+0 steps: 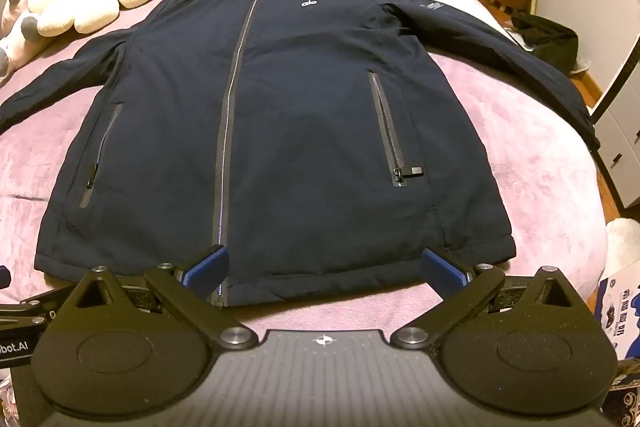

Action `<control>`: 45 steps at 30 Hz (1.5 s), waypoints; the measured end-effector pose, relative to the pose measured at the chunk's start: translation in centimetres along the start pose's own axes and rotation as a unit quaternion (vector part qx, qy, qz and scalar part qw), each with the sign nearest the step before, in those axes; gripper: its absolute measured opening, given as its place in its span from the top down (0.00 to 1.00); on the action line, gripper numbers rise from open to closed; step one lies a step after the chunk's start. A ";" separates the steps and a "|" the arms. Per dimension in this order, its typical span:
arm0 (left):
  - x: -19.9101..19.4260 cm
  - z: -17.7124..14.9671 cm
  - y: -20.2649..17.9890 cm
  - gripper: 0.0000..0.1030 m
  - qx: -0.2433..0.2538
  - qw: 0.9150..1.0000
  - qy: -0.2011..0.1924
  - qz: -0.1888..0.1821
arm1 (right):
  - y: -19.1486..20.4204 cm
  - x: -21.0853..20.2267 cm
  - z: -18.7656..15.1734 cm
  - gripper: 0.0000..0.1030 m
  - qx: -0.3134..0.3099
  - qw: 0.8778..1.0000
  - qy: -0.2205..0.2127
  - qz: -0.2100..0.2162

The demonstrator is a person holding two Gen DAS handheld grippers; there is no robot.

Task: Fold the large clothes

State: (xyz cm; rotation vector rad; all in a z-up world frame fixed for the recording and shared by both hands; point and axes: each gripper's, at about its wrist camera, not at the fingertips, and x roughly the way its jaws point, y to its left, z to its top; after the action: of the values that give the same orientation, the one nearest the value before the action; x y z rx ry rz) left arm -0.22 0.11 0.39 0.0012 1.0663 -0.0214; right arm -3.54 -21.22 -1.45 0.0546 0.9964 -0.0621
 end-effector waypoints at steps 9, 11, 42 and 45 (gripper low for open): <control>-0.1 0.0 0.0 0.00 -0.002 1.000 -0.002 -0.003 | 0.0 0.0 -0.1 0.01 0.001 1.000 -0.001 0.000; -0.2 0.0 0.0 0.00 -0.003 1.000 -0.002 -0.003 | 0.0 0.0 -0.1 0.01 0.000 1.000 -0.001 0.001; 0.0 -0.2 0.0 0.00 -0.005 1.000 0.002 -0.006 | 0.2 -0.5 0.1 0.01 0.001 1.000 -0.002 0.005; 0.1 -0.3 0.0 0.00 -0.005 1.000 0.002 -0.006 | 0.2 -0.5 0.1 0.01 0.001 1.000 -0.002 0.005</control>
State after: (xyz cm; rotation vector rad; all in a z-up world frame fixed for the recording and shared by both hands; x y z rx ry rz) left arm -0.44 0.14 0.19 -0.0152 1.0703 -0.0267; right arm -3.71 -21.02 -1.01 0.0619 0.9911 -0.0547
